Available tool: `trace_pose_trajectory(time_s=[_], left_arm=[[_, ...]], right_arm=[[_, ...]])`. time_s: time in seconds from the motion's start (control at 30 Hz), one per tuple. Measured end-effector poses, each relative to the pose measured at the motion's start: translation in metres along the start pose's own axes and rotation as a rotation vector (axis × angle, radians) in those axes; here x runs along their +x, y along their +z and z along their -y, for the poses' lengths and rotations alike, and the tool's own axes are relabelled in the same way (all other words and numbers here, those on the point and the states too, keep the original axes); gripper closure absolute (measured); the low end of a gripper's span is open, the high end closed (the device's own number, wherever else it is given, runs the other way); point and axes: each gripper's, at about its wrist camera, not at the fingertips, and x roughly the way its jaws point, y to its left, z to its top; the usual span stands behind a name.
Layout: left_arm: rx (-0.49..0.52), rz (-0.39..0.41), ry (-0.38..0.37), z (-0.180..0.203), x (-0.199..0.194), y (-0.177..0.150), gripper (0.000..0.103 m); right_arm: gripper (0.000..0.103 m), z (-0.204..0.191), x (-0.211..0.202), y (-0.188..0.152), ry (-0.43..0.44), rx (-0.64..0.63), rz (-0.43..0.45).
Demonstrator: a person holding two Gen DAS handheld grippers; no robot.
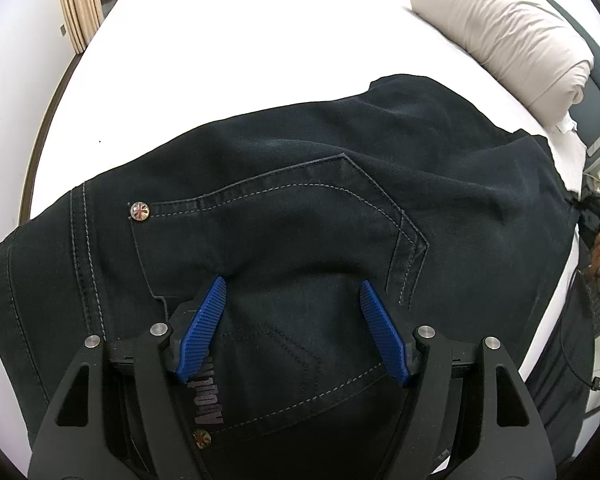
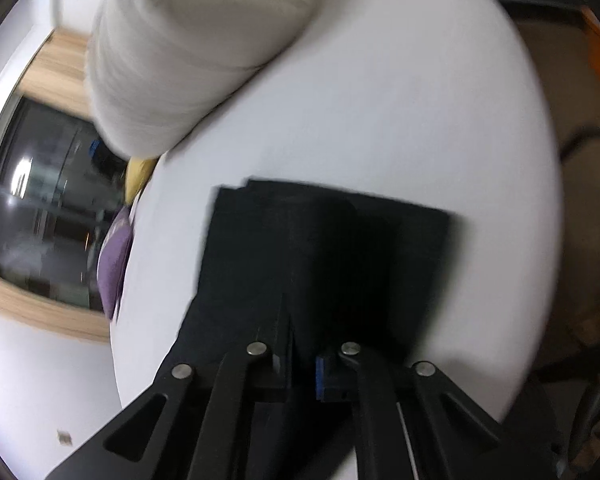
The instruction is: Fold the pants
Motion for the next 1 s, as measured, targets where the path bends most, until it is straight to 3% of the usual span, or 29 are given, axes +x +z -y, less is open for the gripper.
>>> trace_pose_trajectory(time_s=[0.3,0.53,0.7,1.0], left_arm=[[-0.003,0.002,0.006,0.003,0.0,0.0,0.034],[0.001,0.0,0.011,0.005,-0.001,0.0,0.034],[0.002,0.001,0.014,0.007,0.0,-0.001,0.034],[-0.007,0.012,-0.002,0.004,-0.002,-0.003,0.032]], right_arm=[[0.095,0.013,-0.006,0.01,0.036,0.037,0.009],[0.098,0.011,-0.016,0.015,-0.043,0.013,0.08],[0.099,0.001,-0.011,0.014,-0.117,-0.071,0.092],[0.101,0.011,-0.01,0.016,-0.138,-0.049,0.092]])
